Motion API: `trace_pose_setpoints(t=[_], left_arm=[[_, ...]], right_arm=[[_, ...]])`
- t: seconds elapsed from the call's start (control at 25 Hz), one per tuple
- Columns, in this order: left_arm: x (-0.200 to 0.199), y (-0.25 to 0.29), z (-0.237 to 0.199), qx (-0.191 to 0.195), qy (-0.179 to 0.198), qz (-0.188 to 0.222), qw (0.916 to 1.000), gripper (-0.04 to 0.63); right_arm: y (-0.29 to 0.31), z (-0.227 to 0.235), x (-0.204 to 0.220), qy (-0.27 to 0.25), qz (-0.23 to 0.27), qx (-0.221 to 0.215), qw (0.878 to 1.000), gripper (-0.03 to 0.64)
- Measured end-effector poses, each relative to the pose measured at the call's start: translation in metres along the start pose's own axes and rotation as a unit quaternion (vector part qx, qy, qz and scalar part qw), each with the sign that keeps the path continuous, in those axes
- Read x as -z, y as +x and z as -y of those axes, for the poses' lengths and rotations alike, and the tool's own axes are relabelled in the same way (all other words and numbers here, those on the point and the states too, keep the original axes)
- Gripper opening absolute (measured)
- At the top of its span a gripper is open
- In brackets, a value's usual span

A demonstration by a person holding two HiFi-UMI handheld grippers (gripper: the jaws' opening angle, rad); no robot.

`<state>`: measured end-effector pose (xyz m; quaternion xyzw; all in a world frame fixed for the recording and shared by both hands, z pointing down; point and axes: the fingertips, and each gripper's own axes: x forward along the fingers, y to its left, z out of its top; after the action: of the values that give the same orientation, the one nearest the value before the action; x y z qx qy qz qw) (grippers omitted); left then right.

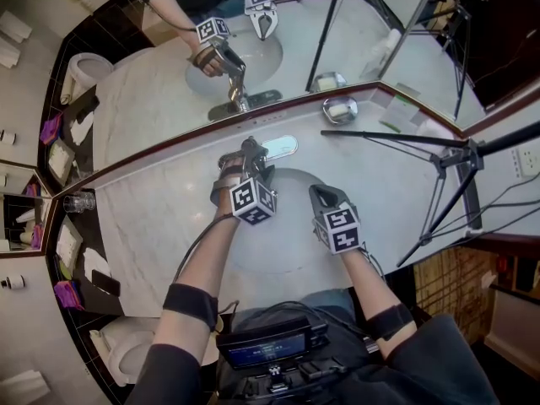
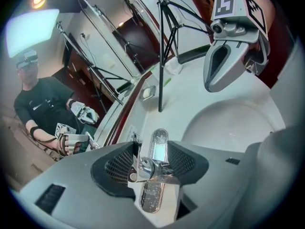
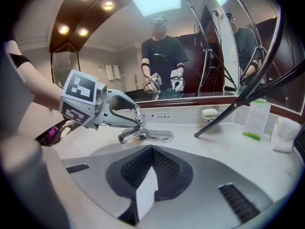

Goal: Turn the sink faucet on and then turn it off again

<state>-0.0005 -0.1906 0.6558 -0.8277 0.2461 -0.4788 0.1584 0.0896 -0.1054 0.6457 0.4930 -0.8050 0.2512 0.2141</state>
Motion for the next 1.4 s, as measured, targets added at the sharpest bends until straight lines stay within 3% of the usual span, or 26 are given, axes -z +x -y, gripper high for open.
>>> trace_pose_setpoints(t=[0.2, 0.56, 1.0, 1.4], left_arm=[[-0.001, 0.002, -0.003, -0.013, 0.001, -0.008, 0.9999, 0.161], [-0.002, 0.003, 0.005, -0.028, 0.012, -0.009, 0.9995, 0.152], [-0.004, 0.009, 0.029, -0.001, 0.052, -0.015, 0.9985, 0.131], [-0.003, 0.01, 0.032, -0.009, 0.051, -0.016, 0.9985, 0.117]], right_arm=[[0.004, 0.002, 0.003, 0.0, -0.002, -0.001, 1.0, 0.02], [0.007, -0.009, 0.005, -0.003, -0.008, -0.009, 1.0, 0.02], [0.01, -0.014, 0.007, -0.006, -0.01, -0.013, 1.0, 0.02], [0.009, -0.011, 0.001, -0.005, -0.011, -0.01, 1.0, 0.02]])
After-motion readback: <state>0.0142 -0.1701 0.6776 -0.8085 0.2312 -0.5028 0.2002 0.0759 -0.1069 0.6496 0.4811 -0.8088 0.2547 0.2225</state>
